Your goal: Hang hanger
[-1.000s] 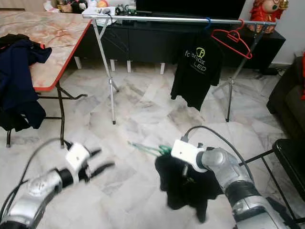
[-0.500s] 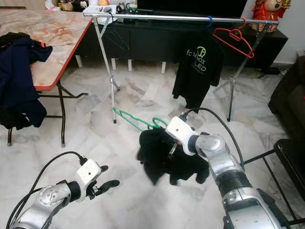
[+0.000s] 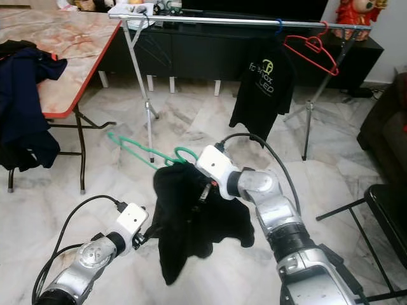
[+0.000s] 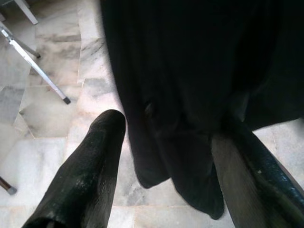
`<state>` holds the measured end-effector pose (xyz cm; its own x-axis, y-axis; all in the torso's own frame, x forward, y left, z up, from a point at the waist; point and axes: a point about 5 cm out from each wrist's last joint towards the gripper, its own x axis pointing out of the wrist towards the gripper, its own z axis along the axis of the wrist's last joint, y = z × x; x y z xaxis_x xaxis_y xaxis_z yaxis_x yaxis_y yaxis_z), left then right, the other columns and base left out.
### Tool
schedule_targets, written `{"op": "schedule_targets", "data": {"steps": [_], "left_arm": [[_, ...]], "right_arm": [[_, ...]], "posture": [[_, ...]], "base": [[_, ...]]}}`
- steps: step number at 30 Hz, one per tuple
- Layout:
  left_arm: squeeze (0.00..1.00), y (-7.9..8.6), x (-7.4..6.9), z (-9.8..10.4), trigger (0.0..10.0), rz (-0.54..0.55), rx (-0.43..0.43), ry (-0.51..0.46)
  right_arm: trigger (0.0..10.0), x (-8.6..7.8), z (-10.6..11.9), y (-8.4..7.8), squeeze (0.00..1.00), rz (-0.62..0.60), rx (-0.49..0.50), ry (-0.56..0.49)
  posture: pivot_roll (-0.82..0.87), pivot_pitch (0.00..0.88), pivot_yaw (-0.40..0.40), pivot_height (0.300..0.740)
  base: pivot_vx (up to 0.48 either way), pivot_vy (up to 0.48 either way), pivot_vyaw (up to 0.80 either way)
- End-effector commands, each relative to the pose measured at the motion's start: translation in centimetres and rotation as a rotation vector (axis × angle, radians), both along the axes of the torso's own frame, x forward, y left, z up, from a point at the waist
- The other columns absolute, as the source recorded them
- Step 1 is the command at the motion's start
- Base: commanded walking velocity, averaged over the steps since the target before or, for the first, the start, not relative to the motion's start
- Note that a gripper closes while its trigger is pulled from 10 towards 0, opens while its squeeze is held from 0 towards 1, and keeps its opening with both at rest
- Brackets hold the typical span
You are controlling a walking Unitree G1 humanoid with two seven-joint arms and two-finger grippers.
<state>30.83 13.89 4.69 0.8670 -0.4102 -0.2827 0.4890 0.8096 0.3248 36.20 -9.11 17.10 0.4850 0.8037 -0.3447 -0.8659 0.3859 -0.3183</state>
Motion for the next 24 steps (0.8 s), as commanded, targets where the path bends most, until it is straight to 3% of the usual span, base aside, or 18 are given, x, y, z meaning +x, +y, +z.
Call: {"op": "schedule_targets", "data": {"steps": [1, 10, 11, 12, 13, 14, 15, 24], "left_arm": [[0.0, -0.3, -0.1, -0.4, 10.0, -0.014, 0.025, 0.001], [0.0, 0.0, 0.2, 0.0, 10.0, 0.061, 0.005, -0.058], [0.0, 0.0, 0.2, 0.0, 6.8, 0.068, 0.002, -0.064], [0.0, 0.1, 0.3, 0.1, 6.8, 0.075, -0.002, -0.071], [0.0, 0.3, 0.4, 0.2, 1.7, 0.086, -0.01, -0.078], [0.0, 0.3, 0.4, 0.2, 1.7, 0.086, -0.01, -0.078], [0.0, 0.3, 0.5, 0.3, 0.2, 0.089, -0.016, -0.081], [0.0, 0.2, 0.6, 0.4, 0.0, 0.086, -0.027, -0.095]], "right_arm": [[0.0, 0.0, 1.1, 0.4, 0.0, 0.021, 0.016, -0.033], [0.0, -0.7, 1.1, 1.4, 0.0, 0.054, 0.022, -0.027], [0.0, -0.7, 1.1, 1.4, 0.0, 0.054, 0.021, -0.026], [0.0, -0.8, 1.0, 1.4, 0.0, 0.053, 0.019, -0.024], [0.0, -0.8, 1.0, 1.3, 0.0, 0.056, 0.017, -0.022], [0.0, -0.8, 1.0, 1.3, 0.0, 0.056, 0.017, -0.022], [0.0, -0.8, 0.9, 1.3, 0.0, 0.057, 0.016, -0.021], [0.0, -1.1, 0.6, 1.1, 0.0, 0.058, 0.001, -0.009]], "posture": [[0.01, 0.156, -0.065, 0.74], [0.01, 0.155, -0.069, 0.74], [0.01, 0.155, -0.069, 0.74], [0.01, 0.154, -0.069, 0.74], [0.01, 0.154, -0.069, 0.74], [0.01, 0.154, -0.069, 0.74], [0.01, 0.154, -0.069, 0.74], [0.01, 0.15, -0.068, 0.74]], "base": [[0.0, 0.0, 0.0], [0.0, 0.0, 0.0], [0.0, 0.0, 0.0], [0.0, 0.0, 0.0], [0.0, 0.0, 0.0], [0.0, 0.0, 0.0], [0.0, 0.0, 0.0], [0.0, 0.0, 0.0]]}}
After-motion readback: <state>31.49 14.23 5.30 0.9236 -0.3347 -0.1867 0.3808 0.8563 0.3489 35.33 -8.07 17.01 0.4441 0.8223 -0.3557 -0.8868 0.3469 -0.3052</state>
